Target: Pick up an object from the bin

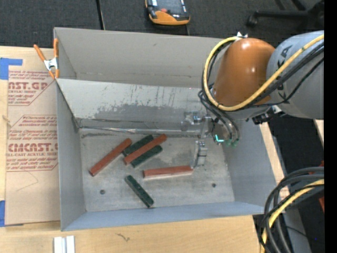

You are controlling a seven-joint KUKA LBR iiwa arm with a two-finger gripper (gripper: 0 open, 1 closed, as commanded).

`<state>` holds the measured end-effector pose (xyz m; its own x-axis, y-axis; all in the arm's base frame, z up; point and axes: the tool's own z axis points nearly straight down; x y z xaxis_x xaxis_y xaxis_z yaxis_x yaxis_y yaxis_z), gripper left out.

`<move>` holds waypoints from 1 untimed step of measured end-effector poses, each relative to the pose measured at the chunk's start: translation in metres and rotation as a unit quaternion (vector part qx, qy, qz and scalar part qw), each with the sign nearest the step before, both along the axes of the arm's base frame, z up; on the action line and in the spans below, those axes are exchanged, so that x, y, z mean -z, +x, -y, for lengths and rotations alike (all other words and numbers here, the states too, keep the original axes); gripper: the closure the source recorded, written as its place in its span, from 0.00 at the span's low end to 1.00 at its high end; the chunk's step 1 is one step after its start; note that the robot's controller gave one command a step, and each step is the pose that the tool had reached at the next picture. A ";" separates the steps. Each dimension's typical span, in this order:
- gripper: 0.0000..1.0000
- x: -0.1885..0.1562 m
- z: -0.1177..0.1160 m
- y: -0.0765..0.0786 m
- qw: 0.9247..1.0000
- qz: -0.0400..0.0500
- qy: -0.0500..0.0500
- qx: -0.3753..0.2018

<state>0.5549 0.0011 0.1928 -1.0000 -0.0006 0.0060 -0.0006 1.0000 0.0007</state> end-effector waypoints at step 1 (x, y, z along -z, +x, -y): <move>0.00 -0.004 0.000 0.002 1.000 0.004 0.000 0.000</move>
Offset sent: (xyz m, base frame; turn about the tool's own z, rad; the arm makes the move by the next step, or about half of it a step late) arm -0.0198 0.0222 -0.1228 -0.1068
